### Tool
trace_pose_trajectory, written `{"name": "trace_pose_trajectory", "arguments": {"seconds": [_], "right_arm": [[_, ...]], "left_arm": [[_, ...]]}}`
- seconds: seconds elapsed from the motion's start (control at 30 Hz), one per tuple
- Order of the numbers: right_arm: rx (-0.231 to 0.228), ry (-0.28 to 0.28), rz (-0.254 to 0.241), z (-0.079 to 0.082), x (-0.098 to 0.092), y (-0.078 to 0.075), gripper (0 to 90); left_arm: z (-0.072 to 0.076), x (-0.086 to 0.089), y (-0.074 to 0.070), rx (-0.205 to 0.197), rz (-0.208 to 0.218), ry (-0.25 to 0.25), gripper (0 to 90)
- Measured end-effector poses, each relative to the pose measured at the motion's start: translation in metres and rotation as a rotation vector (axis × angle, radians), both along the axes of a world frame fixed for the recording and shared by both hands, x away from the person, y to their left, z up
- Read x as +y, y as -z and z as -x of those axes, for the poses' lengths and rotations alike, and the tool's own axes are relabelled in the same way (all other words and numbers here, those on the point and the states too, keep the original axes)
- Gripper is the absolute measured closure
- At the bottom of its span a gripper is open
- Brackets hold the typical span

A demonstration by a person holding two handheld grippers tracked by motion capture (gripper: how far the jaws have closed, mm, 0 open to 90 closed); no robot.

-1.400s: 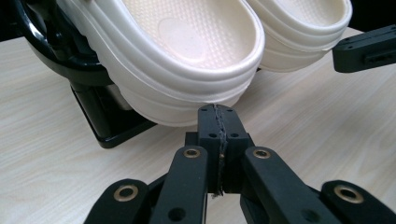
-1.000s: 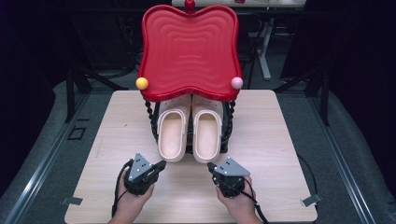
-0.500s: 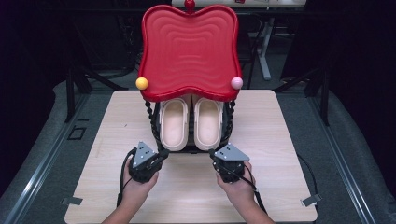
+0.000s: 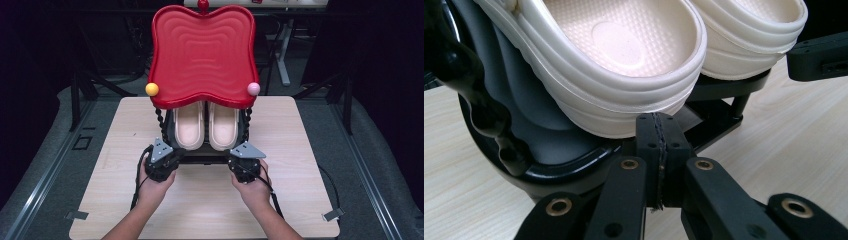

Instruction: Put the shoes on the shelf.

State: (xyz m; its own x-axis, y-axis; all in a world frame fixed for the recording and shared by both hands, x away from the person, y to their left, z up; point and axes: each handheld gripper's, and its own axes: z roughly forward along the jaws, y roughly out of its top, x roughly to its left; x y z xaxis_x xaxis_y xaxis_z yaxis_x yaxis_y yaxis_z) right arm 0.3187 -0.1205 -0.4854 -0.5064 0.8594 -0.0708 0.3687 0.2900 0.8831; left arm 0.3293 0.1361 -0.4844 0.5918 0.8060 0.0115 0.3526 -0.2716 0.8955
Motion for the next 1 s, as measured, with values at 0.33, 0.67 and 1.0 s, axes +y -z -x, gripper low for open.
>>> {"name": "trace_pose_trajectory", "arguments": {"seconds": [0.33,0.67,1.0], "right_arm": [[0.017,-0.004,0.0,-0.012,0.011,0.001,88.8],[0.043,0.006,-0.025,-0.02,0.013,0.006,87.0],[0.039,-0.001,-0.064,-0.019,0.012,0.009,81.7]], "left_arm": [[-0.012,-0.009,0.004,0.023,-0.023,-0.023,89.9],[-0.018,-0.01,0.008,0.035,-0.027,-0.037,89.8],[-0.014,-0.006,0.01,0.023,-0.006,-0.025,84.0]]}}
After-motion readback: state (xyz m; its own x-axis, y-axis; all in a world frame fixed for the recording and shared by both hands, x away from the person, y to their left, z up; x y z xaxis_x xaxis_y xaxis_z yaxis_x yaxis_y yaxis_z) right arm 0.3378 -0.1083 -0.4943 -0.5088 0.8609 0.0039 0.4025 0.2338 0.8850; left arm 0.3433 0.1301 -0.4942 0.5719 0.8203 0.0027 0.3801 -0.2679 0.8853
